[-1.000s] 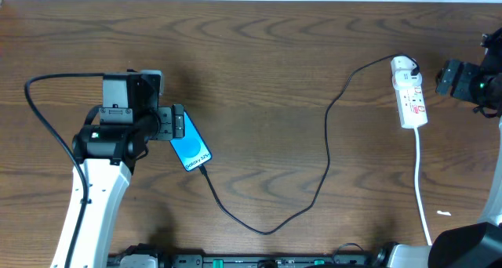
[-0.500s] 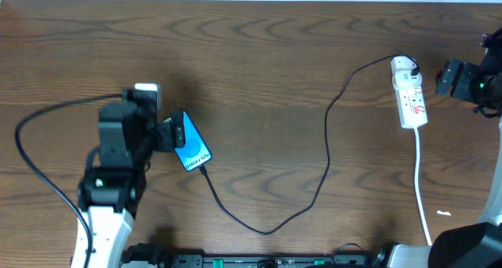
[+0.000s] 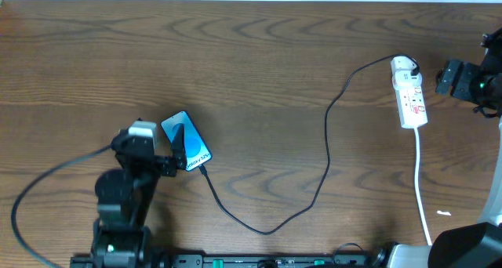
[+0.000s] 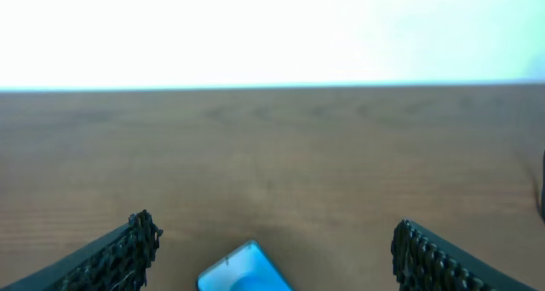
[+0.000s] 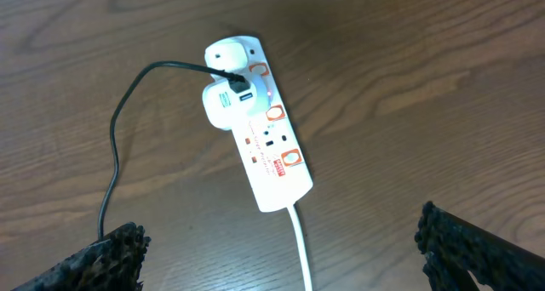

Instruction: Plug charger to phone and switch on socket

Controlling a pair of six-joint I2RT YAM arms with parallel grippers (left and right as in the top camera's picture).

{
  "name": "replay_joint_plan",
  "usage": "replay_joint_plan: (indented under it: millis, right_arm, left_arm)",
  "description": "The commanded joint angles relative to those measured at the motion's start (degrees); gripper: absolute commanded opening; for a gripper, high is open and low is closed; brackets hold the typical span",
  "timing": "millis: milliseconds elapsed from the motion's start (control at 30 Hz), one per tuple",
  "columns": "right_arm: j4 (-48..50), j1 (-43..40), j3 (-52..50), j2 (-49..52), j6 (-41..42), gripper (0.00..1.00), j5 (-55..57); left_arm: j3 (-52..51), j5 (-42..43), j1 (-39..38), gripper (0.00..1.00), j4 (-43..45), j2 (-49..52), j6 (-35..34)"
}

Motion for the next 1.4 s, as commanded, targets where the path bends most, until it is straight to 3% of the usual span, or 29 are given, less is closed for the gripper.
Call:
replay_joint_plan:
  millis: [0, 267, 667, 1367]
  right_arm:
    - [-0.02, -0.35, 0.07, -0.5, 0.52, 0.99, 0.44]
    - [-0.02, -0.35, 0.07, -0.5, 0.52, 0.99, 0.44]
    - [-0.02, -0.35, 0.07, -0.5, 0.52, 0.99, 0.44]
    - [-0.02, -0.35, 0.07, -0.5, 0.52, 0.99, 0.44]
  left_arm:
    - [-4.98, -0.07, -0.04, 0.9, 3.45, -7.78, 1.03]
    - [-13.09, -0.39, 1.77, 0.89, 9.7, -17.14, 0.98]
    - [-18.34, -0.37, 2.51, 0.89, 9.79, -25.11, 0.96]
    - [-18.86, -0.83, 4.28, 0.89, -4.33, -28.68, 0.17]
